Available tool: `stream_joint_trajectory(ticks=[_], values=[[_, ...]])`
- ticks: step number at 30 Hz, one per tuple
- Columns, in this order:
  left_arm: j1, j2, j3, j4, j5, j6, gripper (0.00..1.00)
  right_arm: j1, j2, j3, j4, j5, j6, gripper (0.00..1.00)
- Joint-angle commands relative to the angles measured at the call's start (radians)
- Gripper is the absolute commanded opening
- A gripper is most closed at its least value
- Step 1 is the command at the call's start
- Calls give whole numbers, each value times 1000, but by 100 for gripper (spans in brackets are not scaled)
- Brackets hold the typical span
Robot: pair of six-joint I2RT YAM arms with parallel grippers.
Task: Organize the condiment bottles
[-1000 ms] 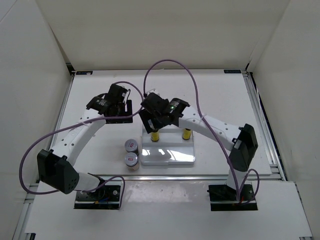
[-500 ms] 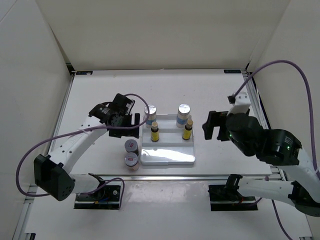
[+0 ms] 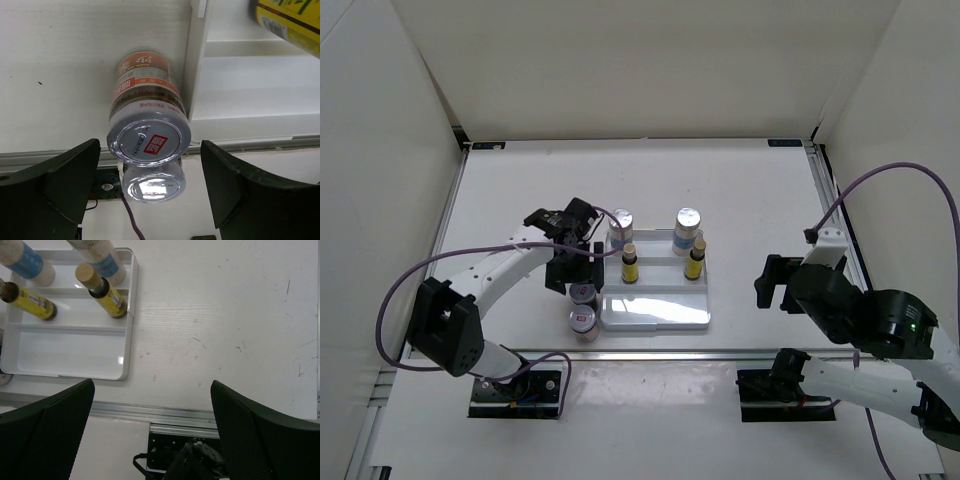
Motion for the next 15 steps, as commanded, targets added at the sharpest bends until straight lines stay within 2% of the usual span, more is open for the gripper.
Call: stream_joint_trajectory(ticks=[1,8,15], values=[[-7,1,-8,8,-14,-23,91,2,6,-26,-33,36,46,100],[-16,10,-29,17,-14,-43,81,2,-24,-36,-24,45,46,100],[-16,29,-29,35,-43,-43,66,2,-34,-36,-24,45,46,100]])
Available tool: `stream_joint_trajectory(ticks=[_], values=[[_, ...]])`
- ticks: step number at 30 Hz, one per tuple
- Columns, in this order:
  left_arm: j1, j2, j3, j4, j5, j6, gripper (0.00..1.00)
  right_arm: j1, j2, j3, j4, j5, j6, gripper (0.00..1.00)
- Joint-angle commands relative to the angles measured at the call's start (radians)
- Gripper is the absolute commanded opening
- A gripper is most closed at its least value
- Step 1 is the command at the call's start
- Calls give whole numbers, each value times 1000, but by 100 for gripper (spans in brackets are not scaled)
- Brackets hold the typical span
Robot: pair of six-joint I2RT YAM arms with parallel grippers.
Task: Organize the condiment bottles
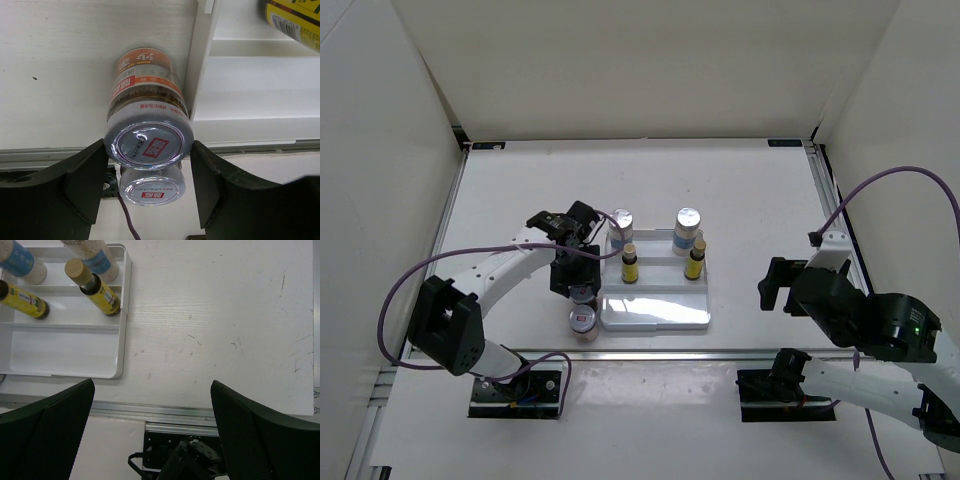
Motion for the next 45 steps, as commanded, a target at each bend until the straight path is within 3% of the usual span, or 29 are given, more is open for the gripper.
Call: stream_joint_trajectory(ticks=[1,8,13,19,32,45], values=[[-5,10,-3,28,-37,-7,66,2,-7,-2,2,35,26,100],[-5,-48,52,3,-73,2,35,2,2,-2,2,35,26,100],[-5,-71,219,-95,-156,21,11,2,2,-12,2,35,26,100],[-5,-61,472,-233,-210,71,11,2,22,-12,2,35,26,100],[-74,53,1023,-411,-100,90,11,2,40,-12,2,44,35,100],[-384,250,1161,-411,-142,31,11,2,49,-12,-24,83,79,100]])
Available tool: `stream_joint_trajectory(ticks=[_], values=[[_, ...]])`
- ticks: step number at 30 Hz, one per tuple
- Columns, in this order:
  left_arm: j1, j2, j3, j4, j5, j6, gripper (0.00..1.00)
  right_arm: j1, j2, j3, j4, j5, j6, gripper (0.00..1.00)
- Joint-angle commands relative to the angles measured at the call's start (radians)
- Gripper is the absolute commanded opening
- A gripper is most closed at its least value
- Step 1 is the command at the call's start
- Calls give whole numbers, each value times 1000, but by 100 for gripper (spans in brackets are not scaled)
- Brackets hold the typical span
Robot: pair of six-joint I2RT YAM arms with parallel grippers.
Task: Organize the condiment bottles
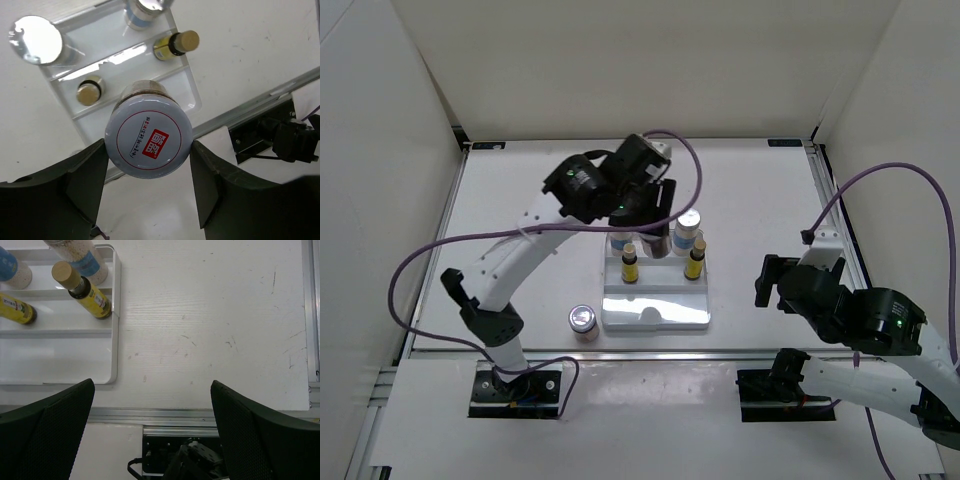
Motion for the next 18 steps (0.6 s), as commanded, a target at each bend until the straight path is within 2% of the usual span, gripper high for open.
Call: stream_joint_trajectory(ticks=[1,12,18], values=[[-81,13,77,-97,-24,-34,11,2,3,7,-32,60,60,100],[-233,177,99,-66,-129,-98,11,2,-17,7,-41,69,69,100],[-275,199,-60,87,-138,-127,11,2,-17,7,-41,69,69,100]])
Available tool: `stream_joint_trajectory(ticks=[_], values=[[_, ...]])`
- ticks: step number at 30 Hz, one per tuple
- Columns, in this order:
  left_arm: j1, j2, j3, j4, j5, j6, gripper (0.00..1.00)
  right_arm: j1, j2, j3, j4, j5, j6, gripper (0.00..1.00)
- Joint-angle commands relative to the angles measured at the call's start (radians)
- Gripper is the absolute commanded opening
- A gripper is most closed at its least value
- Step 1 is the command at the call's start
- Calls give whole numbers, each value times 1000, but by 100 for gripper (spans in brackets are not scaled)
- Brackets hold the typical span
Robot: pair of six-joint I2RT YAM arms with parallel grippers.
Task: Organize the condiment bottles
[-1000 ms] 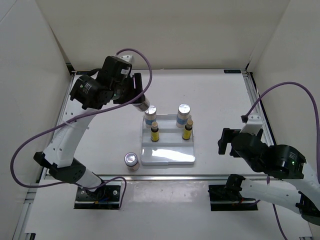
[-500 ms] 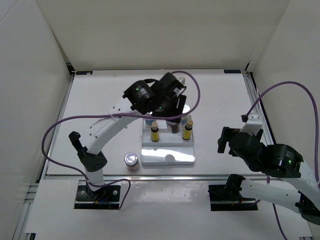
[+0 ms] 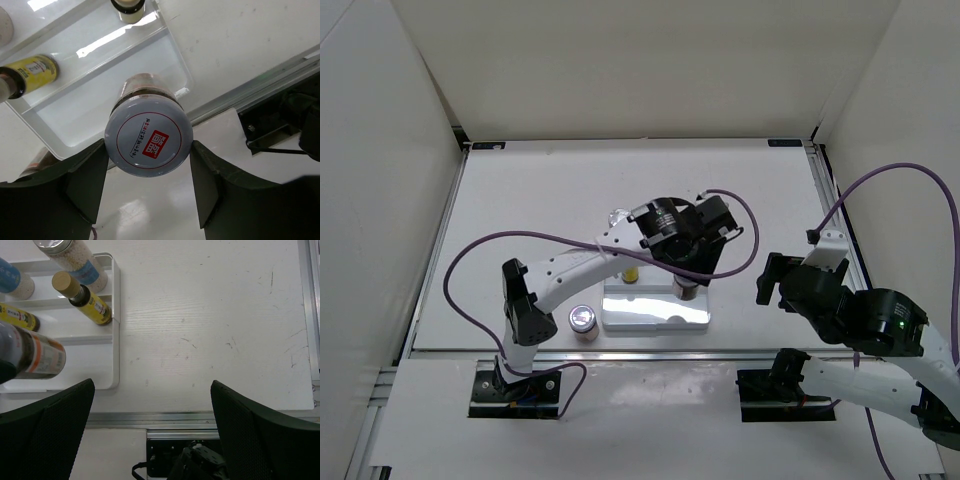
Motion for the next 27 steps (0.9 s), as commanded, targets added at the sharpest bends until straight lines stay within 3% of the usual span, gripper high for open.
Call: stream_joint_trajectory(ticks=[1,11,27], values=[[-20,-34,-99,82,-57,-32,11,2,-9,7,-39,40,24,100],[-30,-62,-380,334,-125,-63,11,2,-28,16,-48,40,24,100],[-114,-15,-412,509,-203,-74,11,2,-28,16,-48,40,24,100]])
